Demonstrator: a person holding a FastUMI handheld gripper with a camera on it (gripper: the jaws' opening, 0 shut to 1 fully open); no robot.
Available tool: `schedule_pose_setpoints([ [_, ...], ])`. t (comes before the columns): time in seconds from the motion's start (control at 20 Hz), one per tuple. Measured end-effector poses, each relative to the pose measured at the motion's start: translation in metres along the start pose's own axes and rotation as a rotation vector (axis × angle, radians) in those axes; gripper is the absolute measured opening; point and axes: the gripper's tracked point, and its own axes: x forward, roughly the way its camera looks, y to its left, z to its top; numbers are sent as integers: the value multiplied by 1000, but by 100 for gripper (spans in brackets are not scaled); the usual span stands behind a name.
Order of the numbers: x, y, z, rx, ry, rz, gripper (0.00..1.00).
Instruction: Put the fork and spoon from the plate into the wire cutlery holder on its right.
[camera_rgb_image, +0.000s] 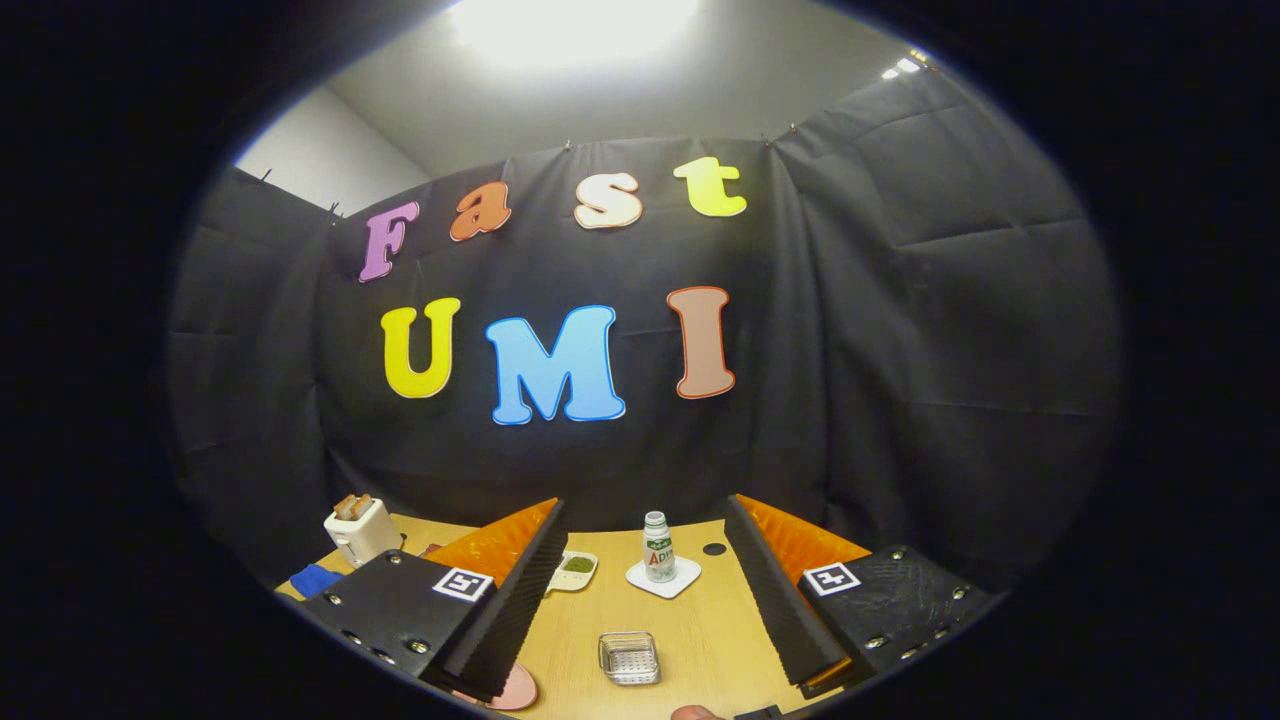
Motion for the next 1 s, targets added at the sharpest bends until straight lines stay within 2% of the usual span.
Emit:
schedule_pose_setpoints([
  [0.45,5,82,-27,-14,64,91,97],
  [0.6,2,107,-50,-12,93,129,97],
  [1.0,-10,140,-72,-12,128,157,97],
])
